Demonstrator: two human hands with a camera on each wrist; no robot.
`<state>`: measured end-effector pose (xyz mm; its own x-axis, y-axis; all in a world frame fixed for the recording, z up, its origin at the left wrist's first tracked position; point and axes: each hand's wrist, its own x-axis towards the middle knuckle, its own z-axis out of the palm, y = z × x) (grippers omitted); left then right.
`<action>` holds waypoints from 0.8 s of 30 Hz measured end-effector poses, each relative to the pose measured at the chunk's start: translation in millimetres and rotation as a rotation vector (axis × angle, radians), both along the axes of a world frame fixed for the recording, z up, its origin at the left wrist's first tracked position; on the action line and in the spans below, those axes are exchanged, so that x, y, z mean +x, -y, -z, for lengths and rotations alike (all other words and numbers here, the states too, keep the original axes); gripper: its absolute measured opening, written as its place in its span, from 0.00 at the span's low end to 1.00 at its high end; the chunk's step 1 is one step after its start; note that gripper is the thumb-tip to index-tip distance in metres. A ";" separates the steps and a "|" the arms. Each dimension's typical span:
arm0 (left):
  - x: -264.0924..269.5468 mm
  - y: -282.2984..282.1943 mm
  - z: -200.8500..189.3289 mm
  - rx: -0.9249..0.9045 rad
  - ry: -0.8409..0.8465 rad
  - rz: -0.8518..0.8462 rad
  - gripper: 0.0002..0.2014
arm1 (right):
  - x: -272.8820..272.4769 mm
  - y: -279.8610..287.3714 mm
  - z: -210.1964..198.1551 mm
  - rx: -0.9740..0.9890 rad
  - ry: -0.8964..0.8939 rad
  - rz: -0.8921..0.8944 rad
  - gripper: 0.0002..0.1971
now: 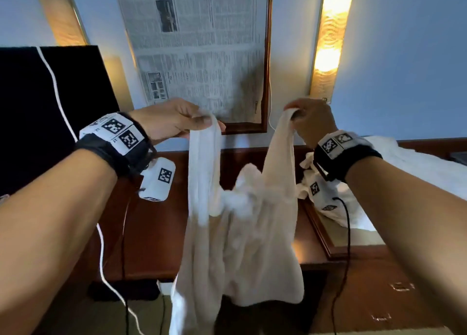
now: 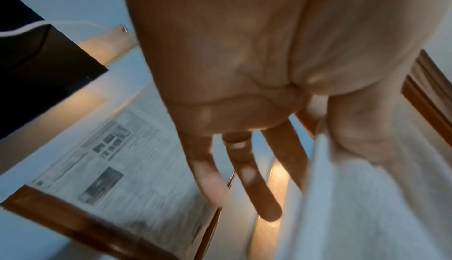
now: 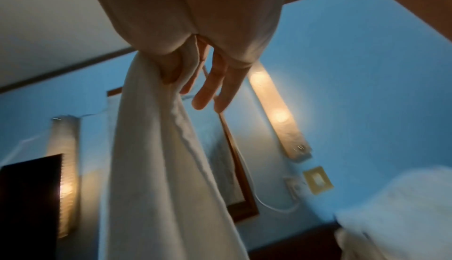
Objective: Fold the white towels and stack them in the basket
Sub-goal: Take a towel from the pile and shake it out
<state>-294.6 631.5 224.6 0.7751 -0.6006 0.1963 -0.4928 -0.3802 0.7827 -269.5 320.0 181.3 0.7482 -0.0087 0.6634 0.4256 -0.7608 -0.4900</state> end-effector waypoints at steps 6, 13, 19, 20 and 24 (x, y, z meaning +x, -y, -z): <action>8.5 -14.7 -28.0 -0.259 0.331 -0.219 0.32 | -7.5 -47.3 -61.2 0.067 0.031 -0.222 0.11; 15.2 7.5 -42.9 -0.543 0.392 -0.347 0.08 | -20.5 -76.9 -104.6 0.185 0.080 -0.342 0.10; 25.9 29.3 -55.8 -0.524 0.350 -0.238 0.13 | -20.4 -81.5 -125.4 0.050 0.065 -0.508 0.17; 27.9 32.4 -57.2 -0.514 0.334 -0.219 0.17 | -19.0 -79.5 -127.4 0.037 0.069 -0.522 0.18; 29.3 44.3 -63.2 -0.516 0.282 -0.194 0.15 | -15.6 -71.6 -134.0 0.051 0.093 -0.547 0.13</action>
